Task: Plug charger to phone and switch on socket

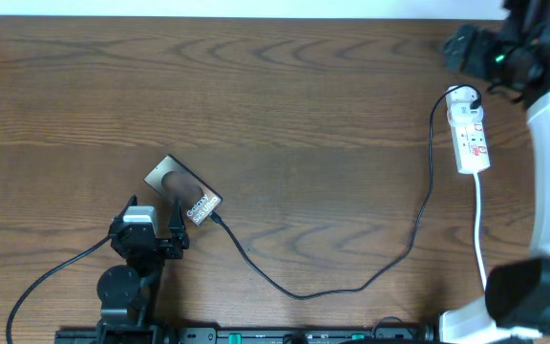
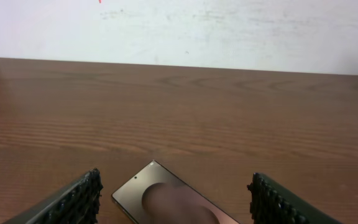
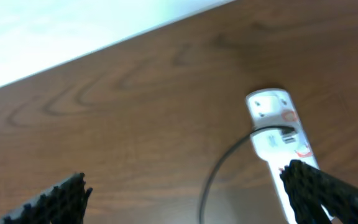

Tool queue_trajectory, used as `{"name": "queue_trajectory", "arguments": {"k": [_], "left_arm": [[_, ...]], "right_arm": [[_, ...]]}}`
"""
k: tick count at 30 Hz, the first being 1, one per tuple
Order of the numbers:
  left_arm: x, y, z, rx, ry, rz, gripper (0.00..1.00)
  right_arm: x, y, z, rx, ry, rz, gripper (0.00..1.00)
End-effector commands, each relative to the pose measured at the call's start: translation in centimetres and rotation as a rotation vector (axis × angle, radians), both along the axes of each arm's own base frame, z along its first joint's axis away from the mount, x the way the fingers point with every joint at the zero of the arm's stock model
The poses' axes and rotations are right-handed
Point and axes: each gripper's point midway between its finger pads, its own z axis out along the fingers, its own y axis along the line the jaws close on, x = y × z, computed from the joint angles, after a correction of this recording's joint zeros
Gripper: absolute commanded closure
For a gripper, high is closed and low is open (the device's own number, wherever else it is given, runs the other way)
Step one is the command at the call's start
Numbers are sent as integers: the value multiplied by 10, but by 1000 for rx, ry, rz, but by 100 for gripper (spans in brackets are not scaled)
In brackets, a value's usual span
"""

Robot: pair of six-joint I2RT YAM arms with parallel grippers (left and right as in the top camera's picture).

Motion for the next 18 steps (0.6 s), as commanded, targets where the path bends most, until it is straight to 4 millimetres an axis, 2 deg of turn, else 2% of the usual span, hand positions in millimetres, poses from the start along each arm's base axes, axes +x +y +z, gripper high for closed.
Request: {"name": "queue_trajectory", "arguments": {"k": [1, 8, 18], "left_arm": [[0, -1, -13, 19, 24, -11, 25], [0, -1, -13, 18, 24, -11, 25], [0, -1, -13, 18, 24, -11, 26]], "right_arm": [[-17, 15, 8, -49, -66, 11, 1], [-45, 36, 2, -66, -191, 45, 1], [-98, 37, 5, -79, -360, 36, 1]]}}
